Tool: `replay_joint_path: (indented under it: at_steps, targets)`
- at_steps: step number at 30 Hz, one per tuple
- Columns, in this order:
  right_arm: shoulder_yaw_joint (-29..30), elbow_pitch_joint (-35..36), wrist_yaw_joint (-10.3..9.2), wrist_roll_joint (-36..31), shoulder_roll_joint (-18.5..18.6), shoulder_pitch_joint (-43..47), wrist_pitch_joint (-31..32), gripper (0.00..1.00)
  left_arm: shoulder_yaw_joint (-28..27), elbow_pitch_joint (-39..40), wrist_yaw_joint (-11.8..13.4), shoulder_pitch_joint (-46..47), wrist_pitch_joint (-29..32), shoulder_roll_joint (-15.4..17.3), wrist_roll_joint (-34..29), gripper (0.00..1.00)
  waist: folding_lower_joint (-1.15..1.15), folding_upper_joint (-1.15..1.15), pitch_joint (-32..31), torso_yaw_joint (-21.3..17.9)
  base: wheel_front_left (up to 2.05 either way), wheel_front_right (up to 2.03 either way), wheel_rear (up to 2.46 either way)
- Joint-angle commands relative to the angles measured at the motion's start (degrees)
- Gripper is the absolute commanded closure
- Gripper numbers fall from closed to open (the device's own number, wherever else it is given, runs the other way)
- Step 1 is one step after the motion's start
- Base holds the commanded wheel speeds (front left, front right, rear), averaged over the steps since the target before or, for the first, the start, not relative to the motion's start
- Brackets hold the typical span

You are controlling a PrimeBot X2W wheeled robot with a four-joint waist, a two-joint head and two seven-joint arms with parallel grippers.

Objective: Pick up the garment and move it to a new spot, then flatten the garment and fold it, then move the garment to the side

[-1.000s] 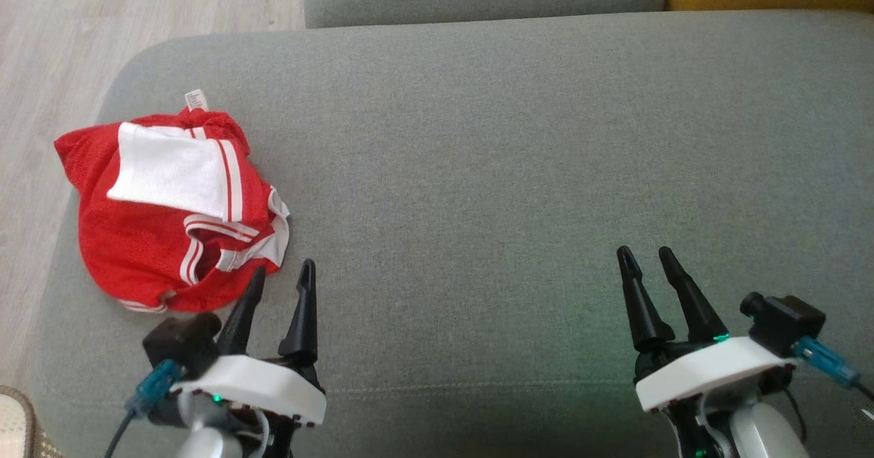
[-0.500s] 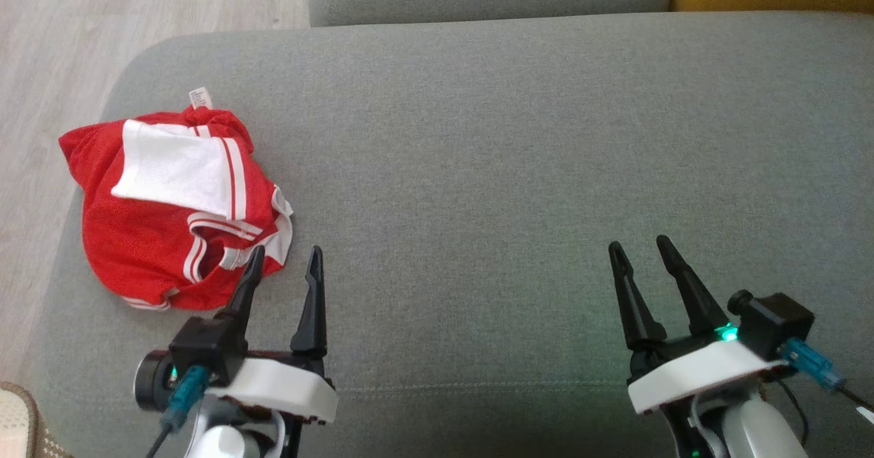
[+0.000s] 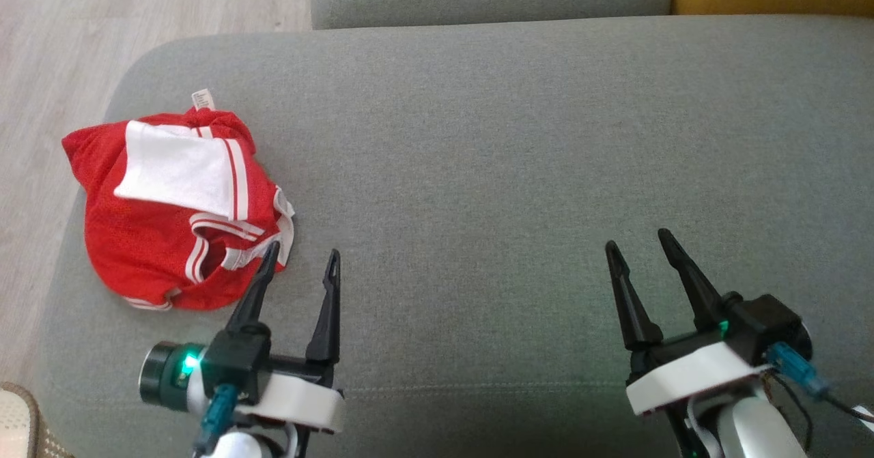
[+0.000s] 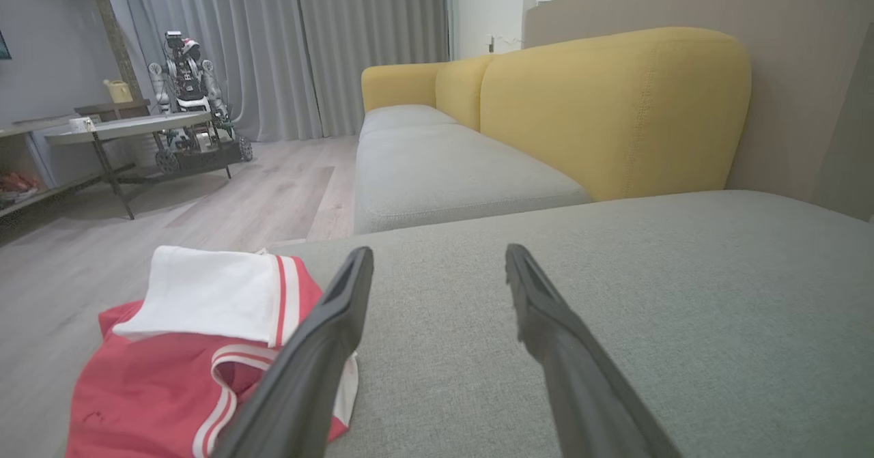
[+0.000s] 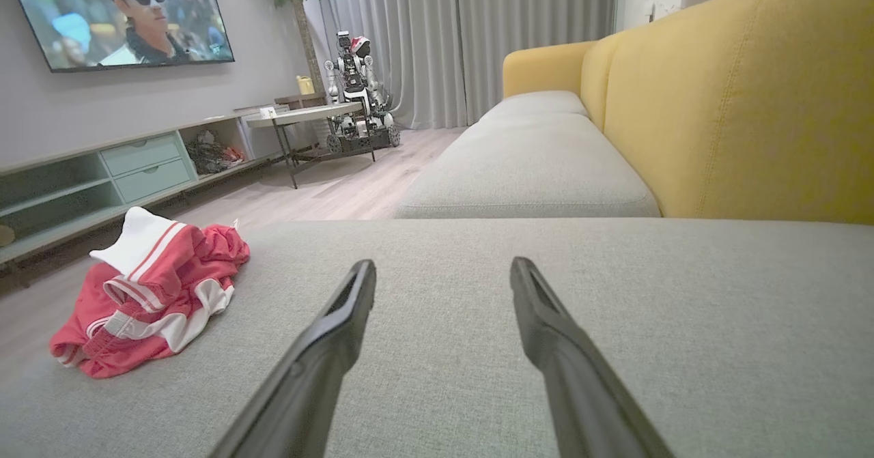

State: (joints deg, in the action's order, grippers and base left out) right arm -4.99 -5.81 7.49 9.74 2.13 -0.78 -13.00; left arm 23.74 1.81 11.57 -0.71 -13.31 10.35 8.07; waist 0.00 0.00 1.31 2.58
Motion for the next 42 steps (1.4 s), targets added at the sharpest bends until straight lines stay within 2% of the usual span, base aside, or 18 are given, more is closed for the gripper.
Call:
replay_joint_path:
  at_steps: [1,7,20,29,36,42]
  targets:
    - [-1.4,2.5,0.00,-1.7,0.7,-3.4,-1.0,0.00,-1.4,2.1,0.1,2.3,-0.7,0.3,-1.8,0.00,0.00,0.00,0.0,0.0,0.00,0.00,0.00]
    - [-1.8,3.1,0.00,-5.5,0.8,-3.6,-2.0,0.00,-1.7,1.3,-1.0,1.8,-1.7,-0.5,-5.3,0.00,0.00,0.00,0.1,0.2,0.00,0.00,0.00]
    - [-2.3,3.4,0.00,-5.2,0.8,-3.1,-2.0,0.00,-4.8,-0.4,-4.2,0.9,-1.7,-2.7,-6.4,0.00,0.00,0.00,-0.1,0.2,0.00,0.00,0.00]
    - [-2.2,3.6,0.00,-5.6,0.8,-2.7,-2.0,0.00,-5.4,-0.6,-5.0,0.7,-1.7,-3.7,-6.8,0.00,0.00,0.00,-0.1,1.3,0.00,0.00,0.00]
    - [-3.0,4.1,0.00,-5.1,0.8,-2.1,-2.0,0.00,-6.9,-0.5,-5.3,0.5,-1.7,-4.7,-5.9,0.00,0.00,0.00,-0.1,4.2,0.00,0.00,0.00]
    - [-3.2,4.2,0.00,-5.0,0.8,-1.2,-2.0,0.00,-9.5,-0.4,-6.4,0.1,-1.7,-6.0,-4.3,0.00,0.00,0.00,-0.6,9.1,0.00,0.00,0.00]
